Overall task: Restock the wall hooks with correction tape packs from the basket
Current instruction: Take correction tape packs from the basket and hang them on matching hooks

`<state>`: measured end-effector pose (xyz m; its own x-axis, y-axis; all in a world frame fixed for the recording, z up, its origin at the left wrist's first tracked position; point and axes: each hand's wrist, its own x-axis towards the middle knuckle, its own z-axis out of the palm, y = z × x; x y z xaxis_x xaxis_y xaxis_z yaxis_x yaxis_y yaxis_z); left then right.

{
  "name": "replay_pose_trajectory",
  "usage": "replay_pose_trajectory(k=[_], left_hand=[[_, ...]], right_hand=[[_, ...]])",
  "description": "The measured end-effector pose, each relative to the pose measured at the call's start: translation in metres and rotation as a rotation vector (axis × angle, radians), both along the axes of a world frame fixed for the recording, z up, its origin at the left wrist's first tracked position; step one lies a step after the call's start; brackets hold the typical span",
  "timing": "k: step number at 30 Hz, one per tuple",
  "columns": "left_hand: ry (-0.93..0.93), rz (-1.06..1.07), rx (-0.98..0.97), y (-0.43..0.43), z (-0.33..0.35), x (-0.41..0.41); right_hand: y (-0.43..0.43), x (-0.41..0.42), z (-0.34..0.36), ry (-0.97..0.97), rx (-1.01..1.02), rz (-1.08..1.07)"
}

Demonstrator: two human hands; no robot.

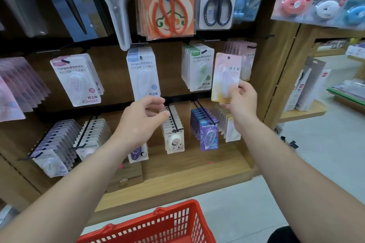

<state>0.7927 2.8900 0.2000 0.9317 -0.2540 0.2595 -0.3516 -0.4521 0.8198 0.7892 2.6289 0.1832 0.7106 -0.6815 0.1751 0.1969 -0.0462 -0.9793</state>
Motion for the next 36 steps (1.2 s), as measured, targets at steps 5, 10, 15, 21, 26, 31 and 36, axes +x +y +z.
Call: replay_pose_trajectory(k=[5,10,15,21,26,31,36], left_hand=[[-0.042,-0.070,0.027,-0.039,0.010,0.012],[-0.063,-0.105,0.023,-0.077,0.009,0.025],[-0.059,-0.102,0.044,-0.097,0.003,0.037],[-0.068,-0.089,0.052,-0.112,0.000,0.043],[-0.081,-0.080,0.091,-0.121,0.003,0.041],[-0.055,-0.067,0.108,-0.101,0.000,0.028],[0.000,-0.013,0.131,-0.058,-0.016,0.008]], right_hand=[[-0.050,0.018,0.022,-0.011,0.017,-0.140],[-0.077,0.029,0.029,-0.010,0.009,-0.181],[-0.089,0.028,0.020,-0.020,0.021,-0.172],[-0.097,0.030,0.017,-0.006,-0.035,-0.155],[-0.101,0.048,0.025,0.141,-0.088,-0.115],[-0.095,0.042,0.008,0.414,-0.354,-0.140],[-0.064,0.006,-0.017,0.540,-0.666,0.016]])
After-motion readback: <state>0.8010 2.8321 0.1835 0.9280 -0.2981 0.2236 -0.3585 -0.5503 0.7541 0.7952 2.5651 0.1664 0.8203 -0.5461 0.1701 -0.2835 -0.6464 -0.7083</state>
